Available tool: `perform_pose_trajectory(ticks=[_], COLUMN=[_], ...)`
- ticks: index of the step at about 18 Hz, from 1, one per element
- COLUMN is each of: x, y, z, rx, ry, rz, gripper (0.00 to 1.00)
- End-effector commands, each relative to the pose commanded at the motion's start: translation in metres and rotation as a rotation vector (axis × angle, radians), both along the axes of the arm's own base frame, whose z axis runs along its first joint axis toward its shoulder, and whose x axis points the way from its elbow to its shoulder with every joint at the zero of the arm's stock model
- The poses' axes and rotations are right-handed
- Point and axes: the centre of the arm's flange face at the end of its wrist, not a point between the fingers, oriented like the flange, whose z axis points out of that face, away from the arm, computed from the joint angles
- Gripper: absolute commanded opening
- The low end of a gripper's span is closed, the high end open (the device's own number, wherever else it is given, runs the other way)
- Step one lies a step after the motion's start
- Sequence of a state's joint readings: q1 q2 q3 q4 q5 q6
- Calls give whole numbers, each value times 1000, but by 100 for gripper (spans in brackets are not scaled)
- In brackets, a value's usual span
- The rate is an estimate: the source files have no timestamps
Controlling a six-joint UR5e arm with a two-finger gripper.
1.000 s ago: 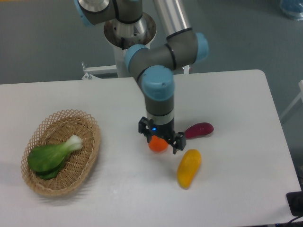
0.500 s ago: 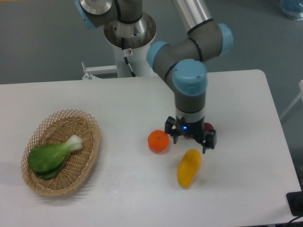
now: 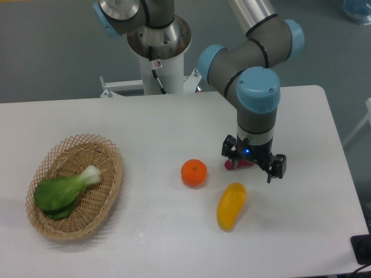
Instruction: Place the orange on the table
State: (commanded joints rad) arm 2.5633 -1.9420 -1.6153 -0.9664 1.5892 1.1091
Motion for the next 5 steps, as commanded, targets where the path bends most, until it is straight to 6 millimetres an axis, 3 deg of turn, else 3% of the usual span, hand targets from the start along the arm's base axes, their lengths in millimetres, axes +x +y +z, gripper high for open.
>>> perform_pose_trajectory(ticks=[5], x=[-3], y=[-2], z=[-3], rx=[-4], ry=[-3], rz=[6], gripper=[100])
